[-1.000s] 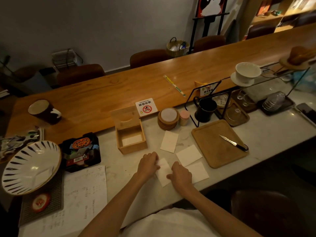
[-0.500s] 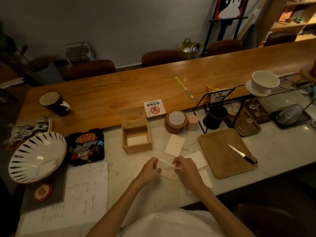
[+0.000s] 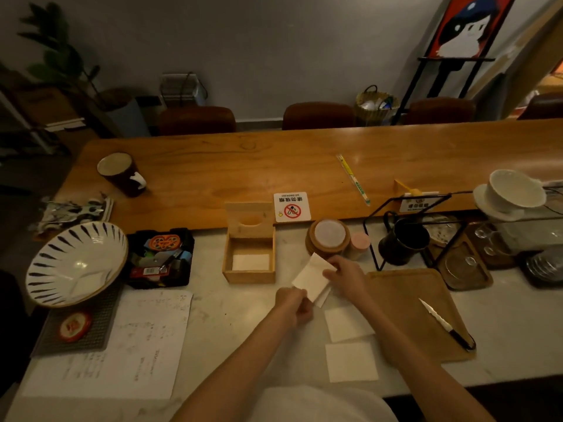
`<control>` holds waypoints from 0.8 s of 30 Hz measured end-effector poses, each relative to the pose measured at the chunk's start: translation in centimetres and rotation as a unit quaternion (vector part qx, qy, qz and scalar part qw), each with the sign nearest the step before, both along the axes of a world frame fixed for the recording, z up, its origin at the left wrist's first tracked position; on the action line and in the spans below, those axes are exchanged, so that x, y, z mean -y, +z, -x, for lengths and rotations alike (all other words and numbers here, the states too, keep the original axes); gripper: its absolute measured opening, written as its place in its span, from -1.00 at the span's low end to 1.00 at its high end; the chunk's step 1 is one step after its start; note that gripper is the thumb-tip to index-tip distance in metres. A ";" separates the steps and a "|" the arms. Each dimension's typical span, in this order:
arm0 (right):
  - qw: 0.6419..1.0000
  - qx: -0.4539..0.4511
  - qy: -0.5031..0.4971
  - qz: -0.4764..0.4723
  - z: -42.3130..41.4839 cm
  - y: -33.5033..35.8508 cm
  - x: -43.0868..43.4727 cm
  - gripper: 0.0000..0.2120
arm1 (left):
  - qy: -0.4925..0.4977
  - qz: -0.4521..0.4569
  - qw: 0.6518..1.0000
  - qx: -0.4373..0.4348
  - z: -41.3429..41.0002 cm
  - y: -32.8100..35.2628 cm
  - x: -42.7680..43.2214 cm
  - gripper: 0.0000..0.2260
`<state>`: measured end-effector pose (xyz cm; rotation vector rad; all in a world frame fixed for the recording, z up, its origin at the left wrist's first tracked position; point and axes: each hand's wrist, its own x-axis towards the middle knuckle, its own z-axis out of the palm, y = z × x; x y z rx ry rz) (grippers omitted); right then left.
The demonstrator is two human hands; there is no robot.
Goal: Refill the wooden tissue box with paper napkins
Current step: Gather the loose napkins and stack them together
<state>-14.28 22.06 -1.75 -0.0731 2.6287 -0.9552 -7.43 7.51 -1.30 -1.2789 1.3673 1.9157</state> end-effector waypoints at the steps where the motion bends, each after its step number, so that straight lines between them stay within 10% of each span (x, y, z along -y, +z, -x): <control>1: 0.999 -0.001 0.014 -0.031 0.5 -0.5 0.0 -0.79 | 0.006 -0.011 1.000 0.011 0.2 -0.1 -0.2 -0.96; 9: 0.989 -0.042 0.062 -0.131 0.7 -3.6 -0.2 -0.65 | 0.010 -0.054 0.997 0.062 1.9 -0.5 -0.1 -0.90; 24: 0.949 0.152 -0.139 0.237 -3.5 0.0 -1.6 -0.72 | -0.038 0.068 0.995 -0.056 -0.1 0.2 -0.8 -0.77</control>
